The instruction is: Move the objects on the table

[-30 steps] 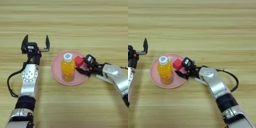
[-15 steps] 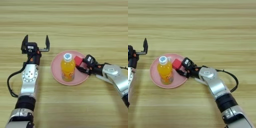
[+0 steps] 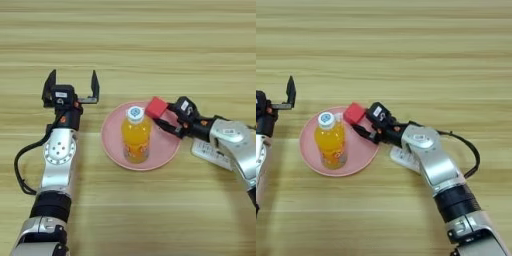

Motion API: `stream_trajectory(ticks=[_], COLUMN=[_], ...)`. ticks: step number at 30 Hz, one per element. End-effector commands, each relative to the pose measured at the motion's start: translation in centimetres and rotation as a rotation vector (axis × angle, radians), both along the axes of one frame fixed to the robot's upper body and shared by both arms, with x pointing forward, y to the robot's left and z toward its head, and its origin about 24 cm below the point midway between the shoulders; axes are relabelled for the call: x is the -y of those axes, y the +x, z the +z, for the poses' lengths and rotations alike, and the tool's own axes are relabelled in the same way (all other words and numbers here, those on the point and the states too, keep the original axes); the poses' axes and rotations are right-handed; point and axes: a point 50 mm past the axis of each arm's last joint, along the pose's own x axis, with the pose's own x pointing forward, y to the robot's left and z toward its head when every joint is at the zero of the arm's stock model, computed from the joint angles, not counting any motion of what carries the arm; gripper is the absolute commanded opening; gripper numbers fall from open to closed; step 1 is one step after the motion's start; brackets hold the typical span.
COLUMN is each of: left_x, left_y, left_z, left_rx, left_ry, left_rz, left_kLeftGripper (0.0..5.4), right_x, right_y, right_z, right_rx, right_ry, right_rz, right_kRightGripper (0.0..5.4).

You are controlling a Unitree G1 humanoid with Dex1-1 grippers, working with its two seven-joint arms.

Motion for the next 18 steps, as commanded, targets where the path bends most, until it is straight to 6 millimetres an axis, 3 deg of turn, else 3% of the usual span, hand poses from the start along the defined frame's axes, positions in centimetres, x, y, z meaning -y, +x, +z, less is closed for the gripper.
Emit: stream_trajectory(ticks=[1, 9, 18], left_x=[0.2, 0.2, 0.2], left_y=[0.3, 0.4, 0.5], left_z=[0.3, 0.2, 0.2], left_rx=[0.010, 0.008, 0.008], left_ry=[0.013, 0.017, 0.019], left_rz=[-0.007, -0.005, -0.006], left_kLeftGripper=[5.40, 5.40, 5.40], right_x=[2.3, 7.3, 10.7], right_y=[0.4, 0.3, -0.6], right_z=[1.9, 2.6, 0.1], right_rx=[0.036, 0.008, -0.141], right_ry=[0.011, -0.013, -0.078], right_rz=[-0.051, -0.146, -0.138], right_kRightGripper=[2.35, 2.35, 2.35])
